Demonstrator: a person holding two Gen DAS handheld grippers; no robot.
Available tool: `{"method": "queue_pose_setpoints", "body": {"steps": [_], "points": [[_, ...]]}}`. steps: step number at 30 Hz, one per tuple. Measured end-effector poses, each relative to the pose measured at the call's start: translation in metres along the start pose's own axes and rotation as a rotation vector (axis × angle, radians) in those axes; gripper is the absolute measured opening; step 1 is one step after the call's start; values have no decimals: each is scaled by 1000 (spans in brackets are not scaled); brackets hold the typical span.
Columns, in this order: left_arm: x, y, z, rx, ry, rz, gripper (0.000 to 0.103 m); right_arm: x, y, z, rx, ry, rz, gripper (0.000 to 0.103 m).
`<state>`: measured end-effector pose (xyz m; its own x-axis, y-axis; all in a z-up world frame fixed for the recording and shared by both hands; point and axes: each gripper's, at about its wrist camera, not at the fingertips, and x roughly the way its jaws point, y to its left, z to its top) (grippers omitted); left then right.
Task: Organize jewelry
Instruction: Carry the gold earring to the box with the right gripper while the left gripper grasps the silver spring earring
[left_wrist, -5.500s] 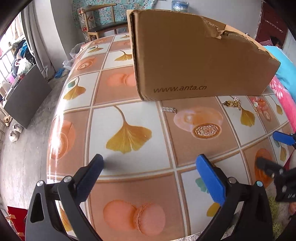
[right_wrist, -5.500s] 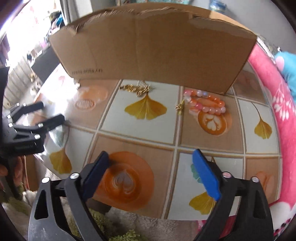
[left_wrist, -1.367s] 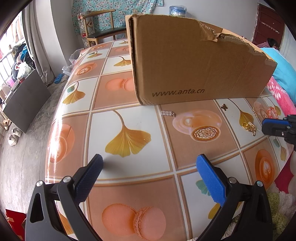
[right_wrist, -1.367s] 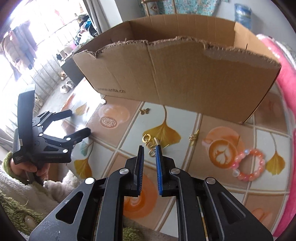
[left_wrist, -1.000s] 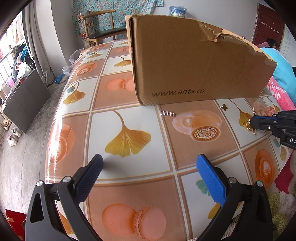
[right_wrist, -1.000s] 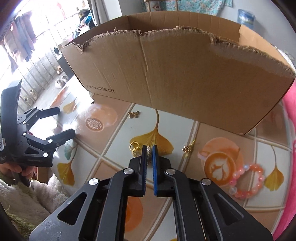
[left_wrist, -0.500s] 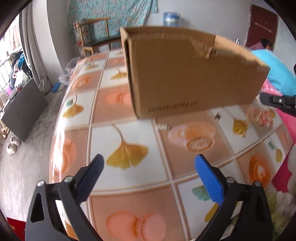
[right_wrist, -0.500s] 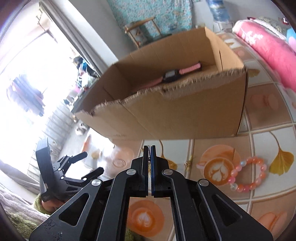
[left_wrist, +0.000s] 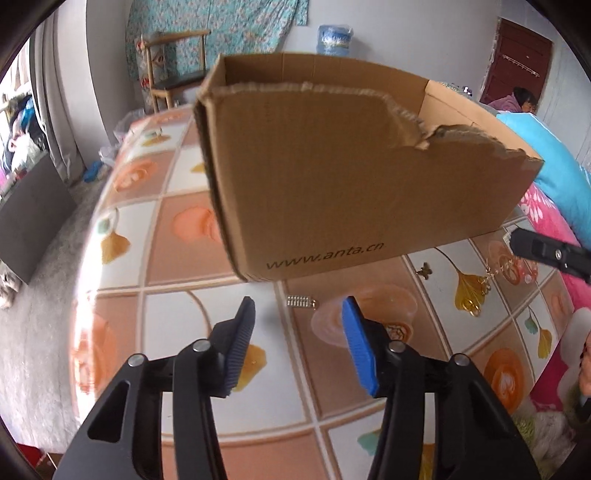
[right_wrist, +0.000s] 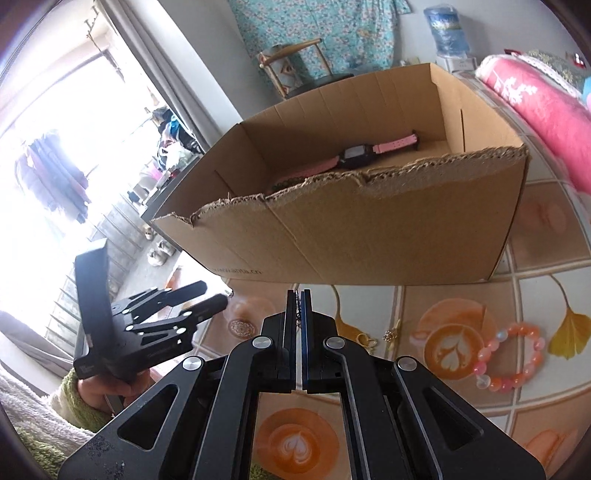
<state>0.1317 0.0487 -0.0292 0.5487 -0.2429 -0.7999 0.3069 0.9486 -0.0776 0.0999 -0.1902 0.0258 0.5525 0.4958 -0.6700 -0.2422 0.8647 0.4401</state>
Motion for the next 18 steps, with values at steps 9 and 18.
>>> {"method": "queue_pose_setpoints", "body": {"steps": [9,18], "points": [[8,-13,4,55,-2,84,25,4,2,1,-6,-2,-14,0],[10,-18,5,85,-1,75,15,4,0,1,-3,-5,-7,0]]}}
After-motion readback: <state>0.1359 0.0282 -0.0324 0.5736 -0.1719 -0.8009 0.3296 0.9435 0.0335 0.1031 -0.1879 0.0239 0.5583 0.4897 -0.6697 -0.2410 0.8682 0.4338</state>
